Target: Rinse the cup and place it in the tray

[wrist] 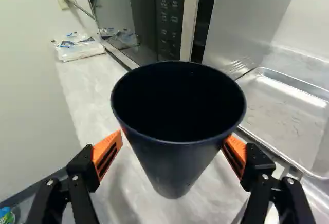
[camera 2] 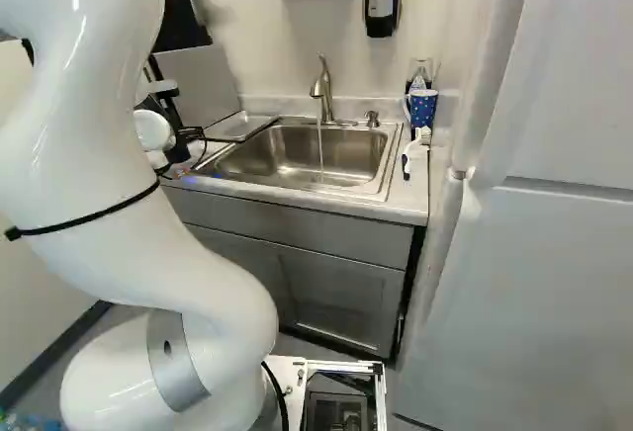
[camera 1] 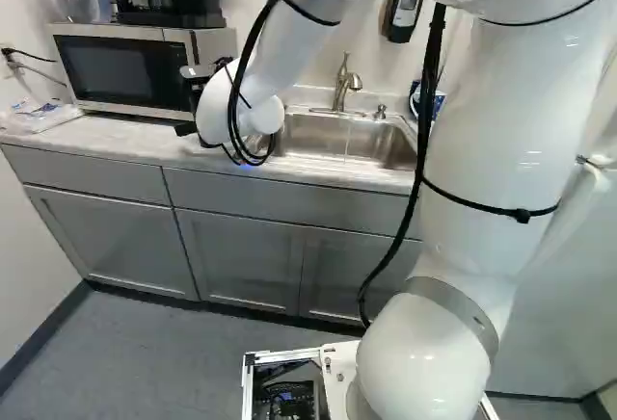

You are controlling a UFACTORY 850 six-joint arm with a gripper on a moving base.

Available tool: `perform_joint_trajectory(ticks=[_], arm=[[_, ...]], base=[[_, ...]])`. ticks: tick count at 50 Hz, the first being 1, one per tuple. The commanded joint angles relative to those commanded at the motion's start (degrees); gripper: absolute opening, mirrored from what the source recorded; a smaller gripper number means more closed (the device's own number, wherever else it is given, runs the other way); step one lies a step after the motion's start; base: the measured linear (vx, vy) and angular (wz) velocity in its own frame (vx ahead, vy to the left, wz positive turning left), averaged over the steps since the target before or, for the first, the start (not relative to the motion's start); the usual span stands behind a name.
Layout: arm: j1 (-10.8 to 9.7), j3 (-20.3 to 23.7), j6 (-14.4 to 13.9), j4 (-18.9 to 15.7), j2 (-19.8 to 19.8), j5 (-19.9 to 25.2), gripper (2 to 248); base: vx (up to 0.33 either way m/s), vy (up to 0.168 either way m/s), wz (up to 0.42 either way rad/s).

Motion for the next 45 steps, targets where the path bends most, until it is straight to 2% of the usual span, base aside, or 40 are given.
perform_joint_trajectory(ticks=[28, 45], arm=[[0.2, 2.5, 0.0, 0.0, 0.9, 8.1, 247], [0.3, 3.4, 0.0, 0.0, 1.8, 8.3, 247]], base=[[0.000, 0.000, 0.000], [0.000, 0.000, 0.000]])
